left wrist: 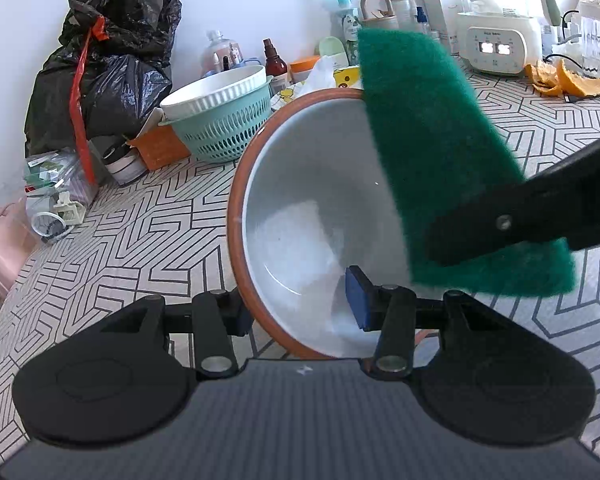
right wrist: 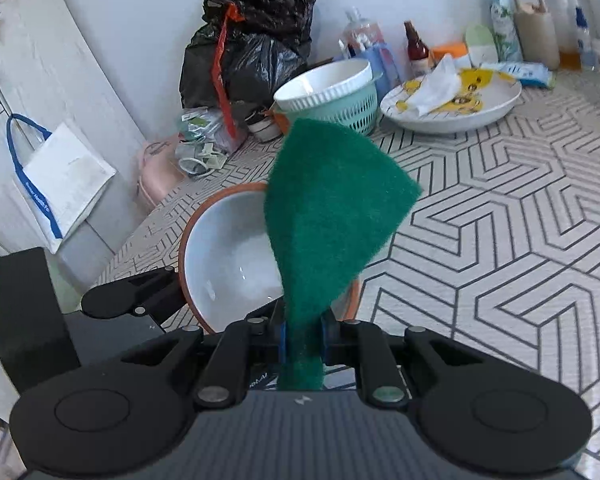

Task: Clean bowl
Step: 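Press the pad into the bowl interior while the left tool holds the bowl tilted, then open the right tool and drop the green pad onto the table, then grasp the green pad again by its edge with the right tool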

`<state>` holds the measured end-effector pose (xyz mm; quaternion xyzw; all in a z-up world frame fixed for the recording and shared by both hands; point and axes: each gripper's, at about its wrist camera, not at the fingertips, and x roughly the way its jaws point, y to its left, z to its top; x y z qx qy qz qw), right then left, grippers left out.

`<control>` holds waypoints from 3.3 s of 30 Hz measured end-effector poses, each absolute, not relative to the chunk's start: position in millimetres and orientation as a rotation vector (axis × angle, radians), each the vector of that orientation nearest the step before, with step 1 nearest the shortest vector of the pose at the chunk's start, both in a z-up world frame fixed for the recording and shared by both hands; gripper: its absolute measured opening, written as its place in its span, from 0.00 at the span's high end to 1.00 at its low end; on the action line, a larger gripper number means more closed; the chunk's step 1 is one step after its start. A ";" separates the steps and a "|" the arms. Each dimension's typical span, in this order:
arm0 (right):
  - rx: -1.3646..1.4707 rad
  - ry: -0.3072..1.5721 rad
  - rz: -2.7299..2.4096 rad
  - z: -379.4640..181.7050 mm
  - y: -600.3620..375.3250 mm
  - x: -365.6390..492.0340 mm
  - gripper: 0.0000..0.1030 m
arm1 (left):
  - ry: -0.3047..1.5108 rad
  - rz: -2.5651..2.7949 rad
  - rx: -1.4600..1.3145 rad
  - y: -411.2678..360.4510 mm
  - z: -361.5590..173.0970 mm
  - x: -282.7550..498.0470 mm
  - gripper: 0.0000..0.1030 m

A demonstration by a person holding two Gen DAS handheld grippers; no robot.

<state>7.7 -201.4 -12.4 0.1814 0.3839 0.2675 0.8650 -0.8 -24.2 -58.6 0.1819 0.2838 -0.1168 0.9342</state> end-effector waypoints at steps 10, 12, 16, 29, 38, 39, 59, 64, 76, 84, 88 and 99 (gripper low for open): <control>0.328 0.791 0.491 -14.5 -200.6 3.0 0.85 | 0.577 -0.248 0.371 -23.2 -59.1 0.1 0.57; 0.323 0.796 0.495 -14.9 -198.6 4.3 0.84 | 0.577 -0.249 0.371 -23.4 -59.1 0.1 0.57; 0.316 0.817 0.528 -15.0 -193.5 9.7 0.78 | 0.580 -0.249 0.367 -23.8 -59.0 0.5 0.57; 0.201 0.867 0.452 -7.3 -189.5 11.7 0.26 | 0.591 -0.272 0.345 -22.8 -58.9 -0.1 0.57; 0.090 0.859 0.421 -9.2 -182.1 10.0 0.24 | 0.598 -0.282 0.336 -21.4 -59.0 0.3 0.57; 0.082 0.860 0.419 -9.8 -181.7 10.4 0.24 | 0.602 -0.283 0.333 -20.6 -58.0 2.4 0.57; -0.421 0.771 0.476 4.5 -180.9 -2.4 0.05 | 0.611 -0.275 0.357 -25.8 -56.4 8.2 0.56; -0.427 0.786 0.507 -1.0 -194.5 3.6 0.05 | 0.611 -0.281 0.363 -26.0 -55.9 8.7 0.55; -0.413 0.861 0.668 -3.8 -192.8 36.0 0.13 | 0.611 -0.303 0.353 -21.2 -56.4 10.3 0.55; -0.292 0.954 0.596 -25.0 -190.6 48.0 0.18 | 0.595 -0.316 0.361 -19.6 -57.8 8.7 0.55; -0.223 0.968 0.610 -28.9 -200.8 49.9 0.19 | 0.592 -0.320 0.357 -18.4 -58.2 8.8 0.54; -0.198 1.006 0.681 -15.8 -195.2 40.0 0.86 | 0.588 -0.320 0.375 -19.8 -57.5 8.8 0.52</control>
